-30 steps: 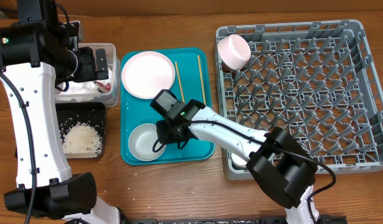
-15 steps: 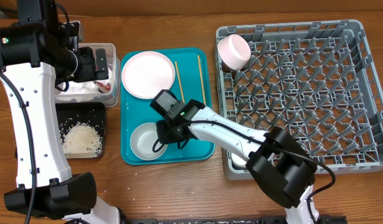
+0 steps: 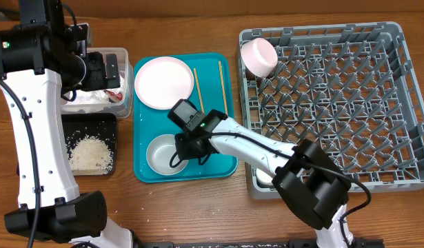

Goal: Sort waste into correct bins and load items into the dishwasher
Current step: 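Lift the white bowl off the teal tray with the right gripper, then carry the white bowl into the rack and set it down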

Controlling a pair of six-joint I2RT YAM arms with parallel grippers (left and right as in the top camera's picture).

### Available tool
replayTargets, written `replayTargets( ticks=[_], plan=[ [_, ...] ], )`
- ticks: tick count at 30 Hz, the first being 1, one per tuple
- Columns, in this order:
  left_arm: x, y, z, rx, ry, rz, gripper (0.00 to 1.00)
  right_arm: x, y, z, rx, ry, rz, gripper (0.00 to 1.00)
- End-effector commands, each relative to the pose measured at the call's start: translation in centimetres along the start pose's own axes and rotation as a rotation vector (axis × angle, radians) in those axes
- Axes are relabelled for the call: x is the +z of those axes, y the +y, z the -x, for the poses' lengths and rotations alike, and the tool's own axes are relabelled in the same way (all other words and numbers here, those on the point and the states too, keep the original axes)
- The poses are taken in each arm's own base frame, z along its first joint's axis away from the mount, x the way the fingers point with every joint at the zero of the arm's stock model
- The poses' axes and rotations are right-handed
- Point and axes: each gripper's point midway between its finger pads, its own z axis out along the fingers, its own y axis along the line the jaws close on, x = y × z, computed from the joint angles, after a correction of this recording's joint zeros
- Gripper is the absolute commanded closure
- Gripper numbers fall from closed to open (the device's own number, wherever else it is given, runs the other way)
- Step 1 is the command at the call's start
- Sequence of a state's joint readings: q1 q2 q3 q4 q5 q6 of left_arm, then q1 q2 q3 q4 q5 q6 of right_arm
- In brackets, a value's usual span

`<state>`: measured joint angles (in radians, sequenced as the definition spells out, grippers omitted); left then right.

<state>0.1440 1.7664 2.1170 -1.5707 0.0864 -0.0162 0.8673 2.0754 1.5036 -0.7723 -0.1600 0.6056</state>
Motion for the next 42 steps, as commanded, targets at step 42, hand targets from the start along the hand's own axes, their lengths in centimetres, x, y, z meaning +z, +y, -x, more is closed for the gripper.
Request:
replayTargets(
  ticks=[42],
  plan=[
    [-1.2,-0.2,0.3,0.016,-0.041,-0.011,0.0,-32.4,-22.8,10.8,-0.136,-0.489,-1.457,0.96]
  ],
)
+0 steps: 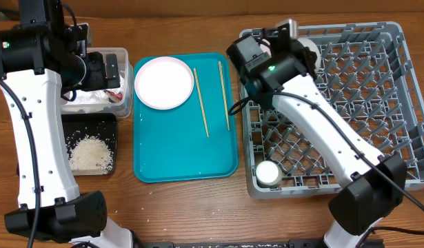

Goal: Sort waste into correct bins and load items into the dishwasher
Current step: 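Carry the white bowl into the rack and set it down, then release the white bowl and move the right gripper to the pink plate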

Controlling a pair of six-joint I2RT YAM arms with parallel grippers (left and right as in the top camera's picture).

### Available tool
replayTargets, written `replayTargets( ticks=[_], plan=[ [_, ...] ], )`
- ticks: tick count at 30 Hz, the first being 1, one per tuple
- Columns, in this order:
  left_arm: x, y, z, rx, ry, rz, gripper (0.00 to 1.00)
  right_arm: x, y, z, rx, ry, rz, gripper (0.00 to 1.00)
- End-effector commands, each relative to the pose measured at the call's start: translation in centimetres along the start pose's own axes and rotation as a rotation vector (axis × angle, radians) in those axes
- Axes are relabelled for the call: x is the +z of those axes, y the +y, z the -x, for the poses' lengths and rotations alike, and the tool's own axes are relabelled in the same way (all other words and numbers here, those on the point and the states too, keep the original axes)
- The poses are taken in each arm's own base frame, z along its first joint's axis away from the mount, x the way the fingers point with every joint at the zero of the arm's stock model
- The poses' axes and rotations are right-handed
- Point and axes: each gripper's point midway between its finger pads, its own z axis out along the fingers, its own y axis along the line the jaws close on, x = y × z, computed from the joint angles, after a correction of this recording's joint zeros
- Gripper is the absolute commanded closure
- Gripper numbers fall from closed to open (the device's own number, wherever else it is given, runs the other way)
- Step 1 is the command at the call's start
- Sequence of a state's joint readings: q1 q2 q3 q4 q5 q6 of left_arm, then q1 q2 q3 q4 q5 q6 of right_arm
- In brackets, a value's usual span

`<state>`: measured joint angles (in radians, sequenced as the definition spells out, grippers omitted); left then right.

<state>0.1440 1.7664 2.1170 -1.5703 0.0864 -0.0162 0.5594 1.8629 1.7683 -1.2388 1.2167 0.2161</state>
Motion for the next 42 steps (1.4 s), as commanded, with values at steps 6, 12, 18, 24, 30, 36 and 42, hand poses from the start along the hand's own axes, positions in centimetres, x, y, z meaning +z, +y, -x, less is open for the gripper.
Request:
replayTargets(
  ticks=[6,12,18,24,30,36,42],
  plan=[
    [-1.2,-0.2,0.3,0.016,-0.04,-0.011,0.0,0.8,2.7,-0.2,-0.225,-0.032,-0.101,0.96],
    [-1.2,-0.3,0.3,0.016,-0.04,-0.011,0.0,0.9,5.6,-1.2,-0.356,-0.022,-0.117,0.96],
    [-1.2,-0.2,0.3,0.016,-0.04,-0.011,0.0,0.9,7.9,-3.4,-0.47,0.001,-0.121,0.96],
    [-1.2,-0.3,0.3,0.017,-0.04,-0.011,0.0,-1.1,9.0,-3.8,-0.477,-0.037,-0.102,0.96],
    [-1.2,-0.3,0.3,0.017,-0.04,-0.011,0.0,-3.0,10.7,-4.1,-0.495,-0.063,-0.039,0.83],
    [-1.2,-0.3,0.3,0.017,-0.04,-0.011,0.0,-4.8,11.6,-4.0,-0.51,-0.107,-0.021,0.34],
    [-1.2,-0.3,0.3,0.017,-0.04,-0.012,0.0,-5.9,12.0,-3.3,-0.483,-0.138,-0.007,0.1]
  ],
)
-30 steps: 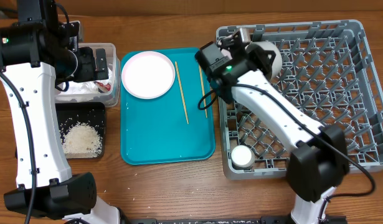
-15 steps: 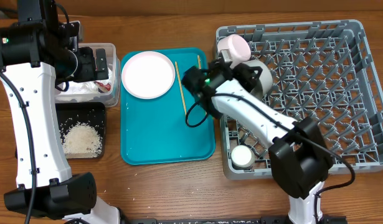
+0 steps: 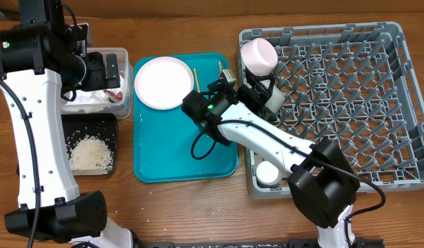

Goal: Sort waste into correct bins and load items into the dishwasher
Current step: 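Release the white bowl and move the right gripper to the pink plate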

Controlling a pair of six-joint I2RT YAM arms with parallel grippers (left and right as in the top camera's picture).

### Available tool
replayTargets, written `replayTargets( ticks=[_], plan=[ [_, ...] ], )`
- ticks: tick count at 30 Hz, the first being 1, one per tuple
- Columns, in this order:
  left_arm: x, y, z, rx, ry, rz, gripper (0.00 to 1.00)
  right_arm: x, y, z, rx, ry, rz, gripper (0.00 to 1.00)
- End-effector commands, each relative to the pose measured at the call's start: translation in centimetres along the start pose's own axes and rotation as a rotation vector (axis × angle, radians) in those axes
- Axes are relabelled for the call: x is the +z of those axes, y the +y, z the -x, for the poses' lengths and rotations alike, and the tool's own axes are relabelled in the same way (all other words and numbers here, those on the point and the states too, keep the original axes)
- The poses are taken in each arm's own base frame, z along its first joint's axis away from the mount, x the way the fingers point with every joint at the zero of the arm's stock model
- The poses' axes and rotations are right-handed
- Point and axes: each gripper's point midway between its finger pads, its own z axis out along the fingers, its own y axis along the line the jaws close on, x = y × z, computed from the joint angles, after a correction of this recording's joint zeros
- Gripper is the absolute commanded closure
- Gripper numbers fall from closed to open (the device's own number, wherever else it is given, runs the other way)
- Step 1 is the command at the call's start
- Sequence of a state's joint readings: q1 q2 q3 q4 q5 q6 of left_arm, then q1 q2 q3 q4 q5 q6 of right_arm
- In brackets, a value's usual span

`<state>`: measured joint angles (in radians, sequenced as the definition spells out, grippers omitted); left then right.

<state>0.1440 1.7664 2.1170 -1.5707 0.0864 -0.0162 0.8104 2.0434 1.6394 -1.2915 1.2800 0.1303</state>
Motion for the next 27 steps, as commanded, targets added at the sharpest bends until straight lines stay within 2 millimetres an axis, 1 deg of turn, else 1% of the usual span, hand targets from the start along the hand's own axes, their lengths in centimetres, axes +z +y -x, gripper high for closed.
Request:
replayTargets(
  ticks=[1,3,4,5,6,8,10,11,13,15,16,18,20,22,23,25,27],
  plan=[
    [-1.2,-0.3,0.3,0.017,-0.04,-0.011,0.0,-0.4,-0.2,0.8,0.038,-0.019,-0.007,0.08],
    [-1.2,-0.3,0.3,0.017,-0.04,-0.012,0.0,-0.5,-0.9,1.6,0.084,-0.03,-0.004,0.03],
    [-1.2,-0.3,0.3,0.017,-0.041,-0.011,0.0,-0.5,-1.8,2.2,0.139,-0.037,-0.002,0.01],
    [-1.2,-0.3,0.3,0.017,-0.04,-0.011,0.0,-0.5,-2.2,2.4,0.156,-0.038,-0.001,0.0],
    [-1.2,-0.3,0.3,0.017,-0.041,-0.012,0.0,-0.3,-3.6,2.9,0.218,-0.043,0.0,0.0],
    [-1.2,-0.3,0.3,0.017,-0.041,-0.011,0.0,-0.1,-5.4,3.4,0.294,-0.045,0.008,0.0],
    [-1.2,-0.3,0.3,0.017,-0.04,-0.011,0.0,0.2,-6.6,3.7,0.364,-0.044,0.061,0.0],
    [-1.2,-0.3,0.3,0.017,-0.041,-0.012,0.0,0.2,-6.8,3.9,0.392,-0.045,0.105,0.0],
    [-1.2,-0.3,0.3,0.017,-0.041,-0.011,0.0,0.0,-6.5,4.6,0.448,-0.052,0.236,0.0],
    [-1.2,-0.3,0.3,0.017,-0.04,-0.012,0.0,-0.8,-5.4,5.9,0.505,-0.075,0.412,0.0],
    [-1.2,-0.3,0.3,0.017,-0.04,-0.011,0.0,-1.6,-4.5,6.6,0.526,-0.093,0.516,0.0],
    [-1.2,-0.3,0.3,0.017,-0.04,-0.012,0.0,-3.6,-2.5,8.0,0.542,-0.127,0.725,0.0],
    [-1.2,-0.3,0.3,0.017,-0.04,-0.011,0.0,-6.2,-0.5,9.1,0.535,-0.159,0.925,0.0],
    [-1.2,-0.3,0.3,0.017,-0.041,-0.011,0.0,-8.4,0.7,10.1,0.53,-0.191,1.078,0.0],
    [-1.2,-0.3,0.3,0.017,-0.041,-0.012,0.0,-10.4,1.2,11.2,0.533,-0.236,1.201,0.0],
    [-1.2,-0.3,0.3,0.017,-0.04,-0.012,0.0,-11.4,1.2,12.1,0.544,-0.273,1.258,0.0],
    [-1.2,-0.3,0.3,0.017,-0.04,-0.011,0.0,-11.7,1.0,12.6,0.563,-0.292,1.274,0.0]
  ],
)
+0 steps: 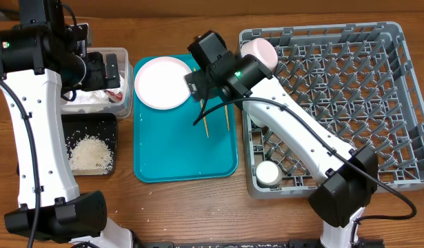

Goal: Sort waste into correct bins and load items into the dishwasher
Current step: 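Release the white bowl and move the right gripper to the pink plate, then grasp the edge of the pink plate with the right gripper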

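On the teal tray (184,148) lie a white plate (160,83) at the far left and two chopsticks (203,118), partly under my right arm. My right gripper (195,81) hangs at the plate's right rim, over the upper end of the left chopstick; the arm hides how its jaws stand. The grey dish rack (377,103) holds a pink cup (262,49) in its far left corner. My left gripper (105,69) stands open above the clear bin (118,100), which has crumpled waste in it.
A black bin (91,124) with spilled rice sits in front of the clear bin, left of the tray. A small white round item (269,173) lies in the rack's near left corner. My right arm stretches across the rack's left side.
My right gripper has moved from the rack's far left part, where it was beside a white bowl, over to the tray's far side at the plate's right rim. The left arm has not moved.
My right gripper was at a white bowl on the tray's near left. Then the bowl was off the tray and the gripper was above the rack's far left corner. Then the bowl stood in the rack below the pink cup. Now the gripper is by the plate.
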Controlling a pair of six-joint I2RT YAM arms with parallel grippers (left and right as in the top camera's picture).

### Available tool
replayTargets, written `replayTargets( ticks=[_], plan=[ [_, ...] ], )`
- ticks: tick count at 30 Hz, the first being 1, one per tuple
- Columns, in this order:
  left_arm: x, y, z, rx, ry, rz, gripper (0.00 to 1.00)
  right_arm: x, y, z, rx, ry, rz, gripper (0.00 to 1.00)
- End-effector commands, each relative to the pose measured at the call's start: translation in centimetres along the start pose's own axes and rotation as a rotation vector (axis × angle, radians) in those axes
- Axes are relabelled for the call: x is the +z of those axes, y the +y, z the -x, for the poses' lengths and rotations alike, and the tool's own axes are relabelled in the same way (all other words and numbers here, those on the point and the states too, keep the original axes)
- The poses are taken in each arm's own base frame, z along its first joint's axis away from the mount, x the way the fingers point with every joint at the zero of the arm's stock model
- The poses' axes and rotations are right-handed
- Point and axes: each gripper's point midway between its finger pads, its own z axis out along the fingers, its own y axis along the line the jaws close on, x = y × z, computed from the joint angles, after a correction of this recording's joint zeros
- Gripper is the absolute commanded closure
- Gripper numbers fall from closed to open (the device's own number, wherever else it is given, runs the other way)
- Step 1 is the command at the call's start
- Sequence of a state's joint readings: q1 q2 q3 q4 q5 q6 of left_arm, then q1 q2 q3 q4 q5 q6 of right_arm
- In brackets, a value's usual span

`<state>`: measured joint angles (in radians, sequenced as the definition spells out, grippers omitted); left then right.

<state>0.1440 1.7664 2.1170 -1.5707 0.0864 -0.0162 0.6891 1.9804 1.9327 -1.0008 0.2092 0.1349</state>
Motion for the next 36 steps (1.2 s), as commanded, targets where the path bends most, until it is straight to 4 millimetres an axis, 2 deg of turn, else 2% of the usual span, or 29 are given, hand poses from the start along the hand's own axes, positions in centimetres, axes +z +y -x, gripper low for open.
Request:
replayTargets(
  ticks=[1,5,11,14,18,22,26,29,36],
  plan=[
    [-1.2,-0.3,0.3,0.017,-0.041,-0.011,0.0,-2.1,3.7,1.3,0.033,-0.036,0.221,0.0],
    [-1.2,-0.3,0.3,0.017,-0.041,-0.012,0.0,-1.9,3.6,1.4,0.063,-0.037,0.219,0.0],
    [-1.2,-0.3,0.3,0.017,-0.04,-0.011,0.0,-0.6,3.5,0.2,0.13,0.02,0.204,0.01],
    [-1.2,-0.3,0.3,0.017,-0.04,-0.011,0.0,0.7,2.5,-0.8,0.216,0.075,0.179,0.02],
    [-1.2,-0.3,0.3,0.017,-0.041,-0.011,0.0,1.0,1.3,-1.2,0.302,0.113,0.176,0.03],
    [-1.2,-0.3,0.3,0.017,-0.04,-0.011,0.0,1.0,1.5,-1.1,0.307,0.113,0.199,0.07],
    [-1.2,-0.3,0.3,0.017,-0.041,-0.011,0.0,1.7,1.9,0.3,0.31,0.06,0.218,0.16],
    [-1.2,-0.3,0.3,0.017,-0.041,-0.011,0.0,3.5,2.0,1.0,0.34,0.031,0.206,0.26],
    [-1.2,-0.3,0.3,0.017,-0.04,-0.011,0.0,9.4,2.6,0.1,0.543,0.065,0.181,0.42]
  ],
)
